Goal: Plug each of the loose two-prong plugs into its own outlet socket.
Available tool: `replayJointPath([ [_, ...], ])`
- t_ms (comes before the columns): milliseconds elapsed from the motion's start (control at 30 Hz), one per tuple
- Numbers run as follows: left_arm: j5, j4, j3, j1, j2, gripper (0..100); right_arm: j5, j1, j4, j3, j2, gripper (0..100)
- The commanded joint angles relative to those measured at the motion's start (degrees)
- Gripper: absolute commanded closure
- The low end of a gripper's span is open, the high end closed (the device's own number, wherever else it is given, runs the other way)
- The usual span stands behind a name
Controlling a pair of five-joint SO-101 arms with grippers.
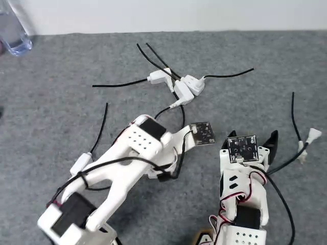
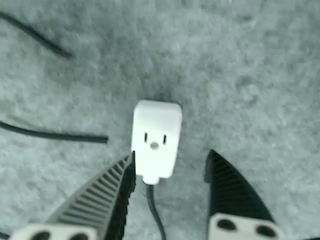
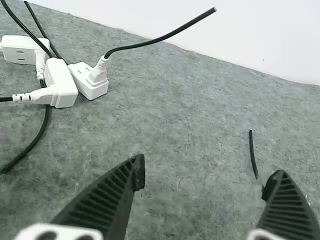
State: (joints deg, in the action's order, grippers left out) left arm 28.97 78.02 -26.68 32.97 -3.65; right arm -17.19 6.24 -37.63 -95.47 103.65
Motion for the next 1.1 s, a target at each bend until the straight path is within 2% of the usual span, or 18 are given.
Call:
replayJointPath([
  [0,-0.6,-0.3,-4.9,0.7,-6.2,82,0.3,-0.2,0.7,-1.0,0.4,63.0],
  [267,-1.0,-15.5,-20.9,1.0,-11.3,82,0.3,-0.3,0.7,-1.0,0.4,63.0],
  [933,-0.6,-17.9,-20.7,0.6,-11.0,82,0.3,-0.4,0.7,-1.0,0.4,63.0],
  [1067,-0.5,-22.0,-21.4,-1.1,-11.0,82,0.3,-0.4,0.7,-1.0,0.4,63.0],
])
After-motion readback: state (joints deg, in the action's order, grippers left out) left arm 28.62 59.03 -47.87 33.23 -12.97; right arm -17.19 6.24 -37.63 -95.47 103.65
